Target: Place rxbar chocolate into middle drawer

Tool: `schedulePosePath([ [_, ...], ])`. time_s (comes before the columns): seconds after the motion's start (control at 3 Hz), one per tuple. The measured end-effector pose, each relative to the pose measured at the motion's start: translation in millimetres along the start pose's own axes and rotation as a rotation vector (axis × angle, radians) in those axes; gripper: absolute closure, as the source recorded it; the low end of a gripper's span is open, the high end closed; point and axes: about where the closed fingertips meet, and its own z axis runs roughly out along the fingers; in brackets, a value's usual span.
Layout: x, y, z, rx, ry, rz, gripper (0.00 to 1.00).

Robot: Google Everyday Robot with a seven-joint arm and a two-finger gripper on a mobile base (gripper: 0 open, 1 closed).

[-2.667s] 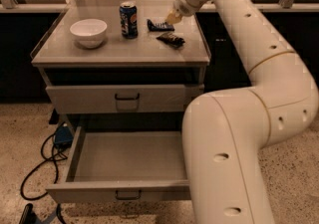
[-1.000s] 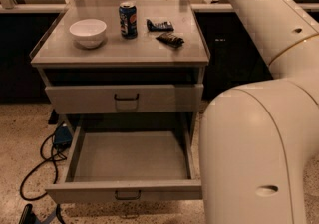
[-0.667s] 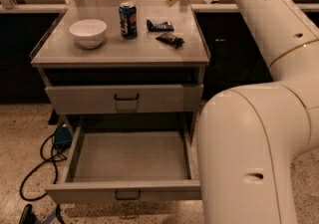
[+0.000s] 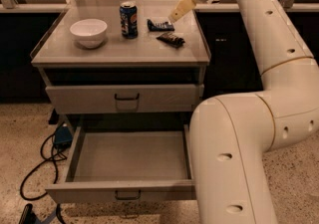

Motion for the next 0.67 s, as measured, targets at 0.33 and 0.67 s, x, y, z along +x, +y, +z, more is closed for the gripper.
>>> schedulePosePath([
  [0.33, 8.8, 17.1, 2.2, -0.065, 0.037, 0.002, 0.00],
  [0.67, 9.0, 17.2, 2.3, -0.065, 0.037, 0.002, 0.00],
])
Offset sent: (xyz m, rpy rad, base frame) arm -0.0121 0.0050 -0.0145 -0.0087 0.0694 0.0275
